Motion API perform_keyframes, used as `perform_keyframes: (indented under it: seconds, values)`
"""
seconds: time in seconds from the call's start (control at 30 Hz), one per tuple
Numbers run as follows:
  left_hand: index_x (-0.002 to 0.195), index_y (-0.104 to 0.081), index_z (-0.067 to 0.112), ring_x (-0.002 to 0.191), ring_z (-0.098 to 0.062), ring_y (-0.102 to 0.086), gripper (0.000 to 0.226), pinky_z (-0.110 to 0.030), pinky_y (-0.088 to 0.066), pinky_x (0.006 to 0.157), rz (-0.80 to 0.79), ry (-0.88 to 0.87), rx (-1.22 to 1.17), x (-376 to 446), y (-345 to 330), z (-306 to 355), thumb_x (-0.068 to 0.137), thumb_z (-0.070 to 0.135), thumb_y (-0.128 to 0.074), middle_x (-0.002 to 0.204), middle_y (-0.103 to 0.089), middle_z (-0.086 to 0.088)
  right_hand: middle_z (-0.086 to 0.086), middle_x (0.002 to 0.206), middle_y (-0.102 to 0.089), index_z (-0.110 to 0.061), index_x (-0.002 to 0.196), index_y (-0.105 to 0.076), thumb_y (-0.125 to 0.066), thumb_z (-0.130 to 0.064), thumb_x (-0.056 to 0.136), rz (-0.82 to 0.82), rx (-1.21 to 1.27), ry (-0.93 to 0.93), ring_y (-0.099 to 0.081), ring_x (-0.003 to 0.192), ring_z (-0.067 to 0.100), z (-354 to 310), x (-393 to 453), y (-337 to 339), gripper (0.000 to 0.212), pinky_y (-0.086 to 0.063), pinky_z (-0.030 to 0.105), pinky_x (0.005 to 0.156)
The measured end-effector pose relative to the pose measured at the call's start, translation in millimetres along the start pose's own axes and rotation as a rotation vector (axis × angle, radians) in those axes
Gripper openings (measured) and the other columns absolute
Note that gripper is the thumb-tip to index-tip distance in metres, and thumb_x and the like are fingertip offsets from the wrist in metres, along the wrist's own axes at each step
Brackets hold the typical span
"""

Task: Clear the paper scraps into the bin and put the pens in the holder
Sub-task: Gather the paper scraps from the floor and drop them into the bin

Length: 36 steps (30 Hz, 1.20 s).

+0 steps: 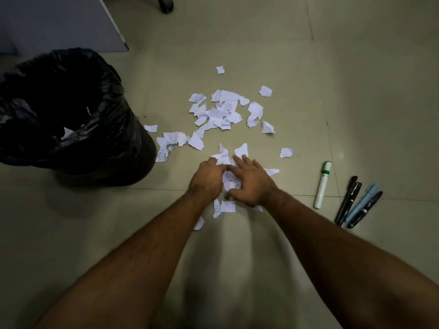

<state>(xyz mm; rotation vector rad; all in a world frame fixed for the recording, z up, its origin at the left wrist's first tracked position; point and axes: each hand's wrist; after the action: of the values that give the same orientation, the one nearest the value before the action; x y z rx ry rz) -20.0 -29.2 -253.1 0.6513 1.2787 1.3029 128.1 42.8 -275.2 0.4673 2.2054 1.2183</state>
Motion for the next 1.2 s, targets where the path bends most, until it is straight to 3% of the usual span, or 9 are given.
perform_keyframes:
  seconds: [0.1,0.2,0.27,0.37,0.5,0.63,0.83,1.03,1.2]
  values:
    - [0.136,-0.051,0.019,0.12,-0.033,-0.052,0.045,-0.039,-0.047,0.098,0.077,0.023,-0.052,-10.4,-3.6,-0.9,0.092,0.023,-0.058,0.14,-0.045,-0.015,0.008,0.161,-0.026,-0.021,0.152,-0.032,-0.06,-0.058,0.076,0.028,-0.039,0.004,-0.022,0.149,0.032,-0.5,-9.1,-6.0,0.09,-0.02,0.044,0.119]
    - [0.147,-0.035,0.024,0.133,-0.032,-0.04,0.074,-0.044,-0.041,0.102,0.193,0.124,0.021,-17.8,-3.8,3.9,0.081,0.038,-0.066,0.151,-0.034,-0.012,0.016,0.15,-0.043,-0.013,0.146,-0.043,-0.056,-0.063,0.073,0.215,-0.016,-0.012,-0.041,0.138,0.038,-1.7,-12.4,-10.5,0.089,-0.034,0.045,0.112]
    - [0.151,-0.023,0.025,0.143,-0.03,-0.027,0.098,-0.048,-0.032,0.109,0.166,0.29,-0.053,-15.8,-1.2,5.5,0.07,0.052,-0.072,0.156,-0.025,-0.01,0.02,0.155,-0.034,-0.016,0.149,-0.038,-0.055,-0.07,0.07,0.27,-0.062,-0.036,-0.03,0.144,0.04,-2.0,-7.2,-10.7,0.098,-0.03,0.049,0.114]
    - [0.153,-0.01,0.027,0.147,-0.032,-0.017,0.117,-0.05,-0.035,0.11,-0.065,0.458,-0.215,-5.1,-1.3,2.1,0.063,0.062,-0.077,0.159,-0.016,-0.01,0.016,0.164,-0.007,-0.023,0.157,-0.014,-0.063,-0.076,0.068,0.054,-0.107,-0.029,-0.006,0.151,0.037,1.0,9.0,-3.3,0.114,-0.012,0.051,0.121]
    - [0.143,-0.036,0.028,0.128,-0.028,-0.042,0.072,-0.037,-0.045,0.095,-0.043,0.338,0.067,-3.0,-3.2,11.5,0.082,0.049,-0.069,0.141,-0.043,-0.006,0.012,0.165,-0.007,-0.028,0.156,-0.013,-0.073,-0.063,0.067,-0.112,-0.205,0.03,-0.008,0.151,0.036,0.6,29.1,13.5,0.112,-0.013,0.052,0.119]
    - [0.12,-0.058,0.021,0.111,-0.024,-0.057,0.026,-0.03,-0.046,0.093,0.117,0.207,0.08,-10.0,-10.6,19.4,0.095,0.027,-0.056,0.124,-0.058,-0.007,0.013,0.156,-0.033,-0.027,0.143,-0.047,-0.074,-0.053,0.071,-0.016,-0.16,0.066,-0.033,0.14,0.038,-2.7,19.6,12.7,0.082,-0.033,0.045,0.113]
    - [0.101,-0.069,0.008,0.099,-0.033,-0.063,0.018,-0.033,-0.047,0.084,0.139,0.297,-0.282,-16.1,-0.2,12.3,0.089,0.014,-0.057,0.106,-0.069,-0.015,0.006,0.116,-0.062,-0.026,0.114,-0.072,-0.063,-0.028,0.087,0.166,-0.048,-0.017,-0.056,0.103,0.031,-14.8,-1.2,1.5,0.028,-0.05,0.035,0.083]
    - [0.115,-0.066,0.011,0.099,-0.029,-0.064,0.027,-0.03,-0.051,0.079,0.253,0.423,-0.401,-18.3,17.8,-0.4,0.09,0.005,-0.057,0.114,-0.069,-0.01,0.014,0.107,-0.068,-0.011,0.109,-0.072,-0.057,-0.003,0.083,0.22,0.242,-0.21,-0.062,0.103,0.034,-19.2,-9.7,-13.7,0.031,-0.046,0.035,0.091]
    - [0.096,-0.07,0.008,0.087,-0.029,-0.063,0.017,-0.025,-0.046,0.07,0.294,0.396,-0.475,-15.8,43.9,4.5,0.089,0.009,-0.055,0.097,-0.072,-0.012,0.007,0.105,-0.074,-0.01,0.102,-0.075,-0.059,-0.002,0.085,0.486,0.631,-0.465,-0.066,0.098,0.023,-31.4,-12.7,6.0,0.024,-0.04,0.017,0.08]
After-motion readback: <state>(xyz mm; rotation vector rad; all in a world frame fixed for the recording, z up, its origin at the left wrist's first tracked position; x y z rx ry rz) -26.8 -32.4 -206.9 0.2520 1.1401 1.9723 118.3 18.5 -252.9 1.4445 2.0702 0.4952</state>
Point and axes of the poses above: each hand's wrist, its own x-axis towards the middle knuckle, its own y-axis out of the back of the hand, z = x × y
